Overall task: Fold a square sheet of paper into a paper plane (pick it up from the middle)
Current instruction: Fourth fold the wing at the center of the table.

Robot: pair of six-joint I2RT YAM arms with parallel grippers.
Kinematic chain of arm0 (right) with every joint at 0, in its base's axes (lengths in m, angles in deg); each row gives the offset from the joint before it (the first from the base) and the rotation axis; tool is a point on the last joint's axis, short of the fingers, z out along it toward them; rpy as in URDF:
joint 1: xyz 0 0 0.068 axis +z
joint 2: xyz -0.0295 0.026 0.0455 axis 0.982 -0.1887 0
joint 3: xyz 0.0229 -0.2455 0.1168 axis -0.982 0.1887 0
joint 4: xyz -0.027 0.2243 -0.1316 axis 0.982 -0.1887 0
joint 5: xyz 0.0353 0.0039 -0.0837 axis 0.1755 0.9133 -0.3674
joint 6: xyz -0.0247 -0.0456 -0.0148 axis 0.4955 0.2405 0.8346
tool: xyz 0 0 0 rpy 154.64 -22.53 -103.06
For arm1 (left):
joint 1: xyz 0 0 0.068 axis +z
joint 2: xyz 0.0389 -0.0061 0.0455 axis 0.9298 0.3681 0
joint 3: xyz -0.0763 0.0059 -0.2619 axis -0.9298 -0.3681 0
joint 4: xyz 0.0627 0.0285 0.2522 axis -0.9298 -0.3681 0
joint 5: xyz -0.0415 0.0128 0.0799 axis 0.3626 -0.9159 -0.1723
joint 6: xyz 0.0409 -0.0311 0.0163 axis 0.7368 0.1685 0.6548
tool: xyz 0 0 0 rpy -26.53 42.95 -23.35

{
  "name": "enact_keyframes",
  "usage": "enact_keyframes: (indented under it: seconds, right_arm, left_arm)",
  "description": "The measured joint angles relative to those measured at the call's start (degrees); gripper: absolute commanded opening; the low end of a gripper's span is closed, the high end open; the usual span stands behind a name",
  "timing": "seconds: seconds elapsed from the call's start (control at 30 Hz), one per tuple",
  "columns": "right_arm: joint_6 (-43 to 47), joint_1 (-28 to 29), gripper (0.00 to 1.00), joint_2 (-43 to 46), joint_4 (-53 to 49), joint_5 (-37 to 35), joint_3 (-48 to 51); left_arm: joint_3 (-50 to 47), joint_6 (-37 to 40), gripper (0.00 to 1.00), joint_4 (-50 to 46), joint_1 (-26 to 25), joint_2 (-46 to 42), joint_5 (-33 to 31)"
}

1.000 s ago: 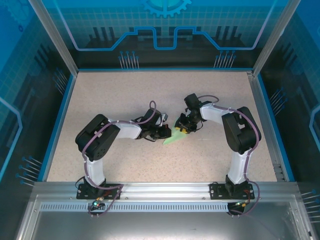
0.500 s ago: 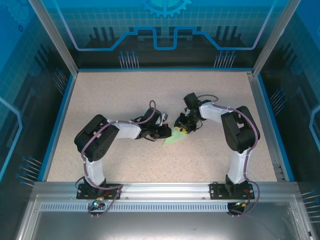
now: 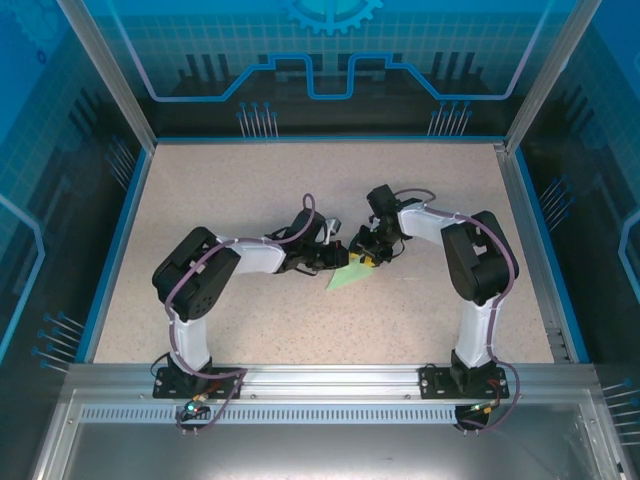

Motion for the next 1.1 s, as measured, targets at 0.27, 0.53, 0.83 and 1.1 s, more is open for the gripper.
enact_keyframes:
  seconds: [0.27,0.53,0.83,1.1]
  right_arm:
    - [0.0,0.0,0.38,-0.1,-0.2,0.1,-0.3]
    - [0.0,0.0,0.38,-0.2,-0.2,0.2,-0.3]
    - [0.0,0.0,0.36,-0.3,-0.6,0.2,-0.4]
    - [0.7,0.0,0.39,1.1,0.9,0.6,0.4]
  left_arm:
    - [1.0,0.1,0.07,-2.0,0.0,1.7,-0.2]
    - [1.2,0.2,0.06,-3.0,0.0,2.2,-1.7]
    - [1.2,0.2,0.05,-3.2,-0.1,2.6,-1.7]
    - [2.3,0.2,0.00,-4.9,-0.1,3.0,-1.7]
